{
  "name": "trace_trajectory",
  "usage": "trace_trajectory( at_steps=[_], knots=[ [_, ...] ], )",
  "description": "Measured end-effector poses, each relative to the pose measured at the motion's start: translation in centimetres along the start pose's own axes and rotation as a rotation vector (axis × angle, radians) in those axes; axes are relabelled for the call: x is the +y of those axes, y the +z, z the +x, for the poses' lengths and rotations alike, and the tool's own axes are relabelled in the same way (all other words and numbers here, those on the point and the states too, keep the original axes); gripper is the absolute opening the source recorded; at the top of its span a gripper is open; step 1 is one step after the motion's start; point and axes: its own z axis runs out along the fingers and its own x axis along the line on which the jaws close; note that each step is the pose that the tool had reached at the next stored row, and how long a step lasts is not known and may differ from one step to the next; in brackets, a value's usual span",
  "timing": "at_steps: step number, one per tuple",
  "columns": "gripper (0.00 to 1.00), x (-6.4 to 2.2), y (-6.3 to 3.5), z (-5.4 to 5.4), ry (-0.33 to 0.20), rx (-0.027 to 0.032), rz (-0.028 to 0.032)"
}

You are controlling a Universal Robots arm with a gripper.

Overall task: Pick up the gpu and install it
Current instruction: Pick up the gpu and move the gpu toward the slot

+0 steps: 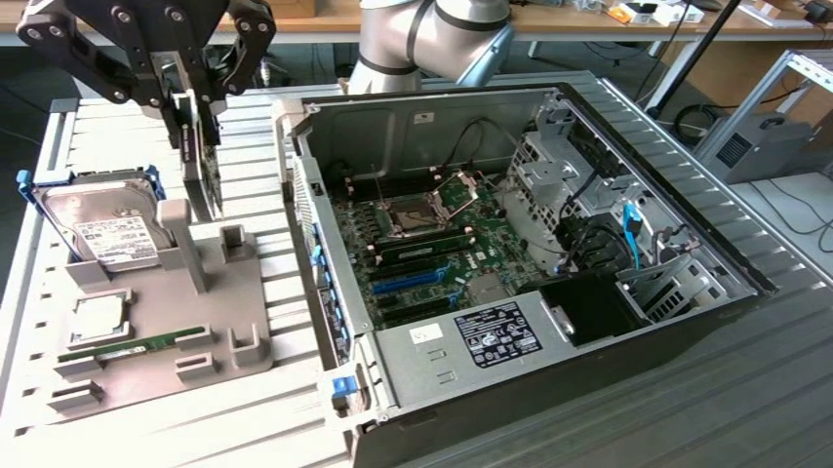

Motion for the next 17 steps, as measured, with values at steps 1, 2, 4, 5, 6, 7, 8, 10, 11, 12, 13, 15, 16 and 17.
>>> trace_trajectory(
  at_steps=[1,2,4,5,6,7,8,10,11,12,13,15,16,17],
  knots=[
    [0.27,0.00,0.00,0.00,0.000,0.0000,0.0000],
    [0.27,0.00,0.00,0.00,0.000,0.0000,0.0000],
    [0.27,0.00,0.00,0.00,0.000,0.0000,0.0000],
    [0.27,0.00,-0.05,0.00,0.000,0.0001,0.0002],
    [0.27,0.00,-0.13,0.00,0.000,0.0001,0.0001],
    [0.27,0.01,-0.20,-0.01,0.000,0.0000,0.0001],
    [0.27,0.02,-0.30,-0.01,0.000,0.0000,0.0000],
    [0.27,0.02,-0.33,-0.01,0.000,-0.0001,0.0000],
    [0.27,0.02,-0.33,-0.01,0.000,-0.0001,0.0000],
    [0.27,0.02,-0.33,-0.01,0.000,-0.0001,0.0000],
    [0.27,0.02,-0.34,-0.01,0.000,-0.0001,0.0000],
    [0.27,0.02,-0.35,-0.04,0.000,0.0002,0.0002],
    [0.27,0.03,-0.35,-0.11,0.000,0.0002,0.0002],
    [0.27,0.02,-0.34,-0.19,0.000,0.0001,0.0001]
  ],
)
